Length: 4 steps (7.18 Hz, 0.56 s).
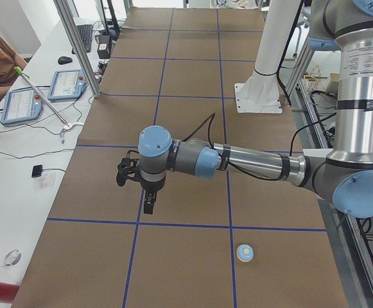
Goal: Place and press bell with both arms
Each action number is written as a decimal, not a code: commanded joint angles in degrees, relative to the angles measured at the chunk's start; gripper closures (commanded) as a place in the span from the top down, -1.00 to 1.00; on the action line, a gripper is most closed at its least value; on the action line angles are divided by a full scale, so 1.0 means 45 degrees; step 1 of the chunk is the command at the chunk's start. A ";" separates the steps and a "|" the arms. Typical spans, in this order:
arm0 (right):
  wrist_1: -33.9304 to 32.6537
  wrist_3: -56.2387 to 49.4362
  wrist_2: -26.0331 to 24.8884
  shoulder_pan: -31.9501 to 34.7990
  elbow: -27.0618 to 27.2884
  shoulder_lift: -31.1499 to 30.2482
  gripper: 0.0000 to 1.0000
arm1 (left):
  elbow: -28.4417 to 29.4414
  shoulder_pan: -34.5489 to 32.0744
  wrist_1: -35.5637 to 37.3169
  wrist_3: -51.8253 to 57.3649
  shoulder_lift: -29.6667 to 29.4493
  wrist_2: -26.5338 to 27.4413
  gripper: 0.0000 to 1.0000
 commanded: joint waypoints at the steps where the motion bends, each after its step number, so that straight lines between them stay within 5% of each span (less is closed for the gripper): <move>1: -0.0019 0.0001 -0.0019 0.0000 -0.0006 -0.0013 1.00 | -0.3880 0.0789 0.4195 -0.1016 0.0230 0.2291 1.00; 4: -0.0078 0.0059 -0.0019 -0.0058 0.0110 0.0103 1.00 | -0.7543 0.4240 0.8407 -0.6523 0.0230 0.5266 1.00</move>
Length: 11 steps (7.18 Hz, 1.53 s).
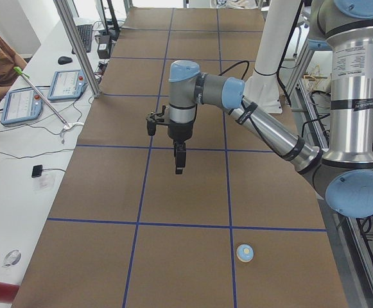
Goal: Place and press bell with both arms
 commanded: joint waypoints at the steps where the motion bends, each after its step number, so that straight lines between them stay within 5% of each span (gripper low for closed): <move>1: -0.0015 0.0049 -0.0001 -0.0078 0.0094 0.0267 1.00 | -0.1727 0.2611 0.2163 -0.5500 0.0043 0.1102 1.00; 3: 0.0043 0.0127 0.0058 -0.0098 0.0269 0.0229 1.00 | -0.1908 0.6255 0.2209 -1.2526 0.0819 0.2519 1.00; 6: 0.0044 0.0108 -0.0117 -0.0194 0.0270 0.0287 1.00 | -0.1636 1.0850 0.2267 -2.1069 0.2906 0.2861 1.00; 9: 0.0043 0.0127 -0.0021 -0.0409 0.0329 0.0443 1.00 | 0.1087 1.2835 0.1648 -2.6201 0.3460 0.2803 1.00; 11: 0.0063 0.0127 0.0057 -0.0468 0.0348 0.0600 1.00 | 0.3260 1.3751 -0.2085 -2.8120 0.5225 0.3287 1.00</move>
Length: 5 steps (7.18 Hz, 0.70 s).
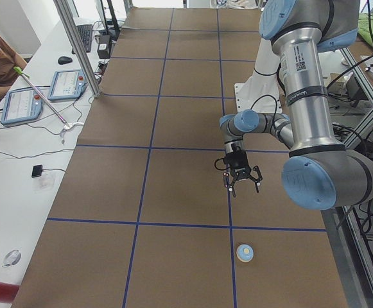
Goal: Place and press bell with both arms
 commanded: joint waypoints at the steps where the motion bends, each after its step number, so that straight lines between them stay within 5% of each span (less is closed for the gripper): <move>1: 0.0015 0.0020 0.0068 -0.0046 0.0015 0.0107 1.00 | 0.1937 0.0814 -0.3455 -0.1645 0.1746 0.0607 1.00; 5: -0.0004 0.0020 0.0048 -0.0046 0.0034 0.0361 1.00 | 0.2979 0.0855 -0.3566 -0.2763 0.1753 0.0629 1.00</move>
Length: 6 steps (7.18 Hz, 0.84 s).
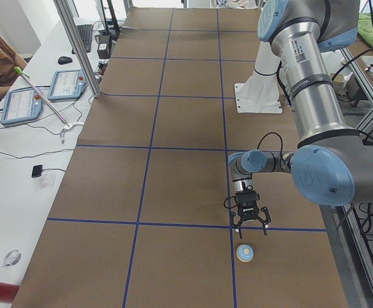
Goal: Place and press bell with both arms
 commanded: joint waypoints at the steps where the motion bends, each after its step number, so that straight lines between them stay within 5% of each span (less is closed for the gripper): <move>1: -0.0002 0.0000 -0.0016 -0.0001 -0.0010 0.0068 1.00 | 0.0399 0.0008 -0.0016 -0.0436 -0.0095 0.0160 1.00; 6: -0.0022 0.0000 -0.0035 -0.0001 -0.0029 0.0068 1.00 | 0.1880 0.0008 -0.0326 -0.0791 -0.1089 0.0845 1.00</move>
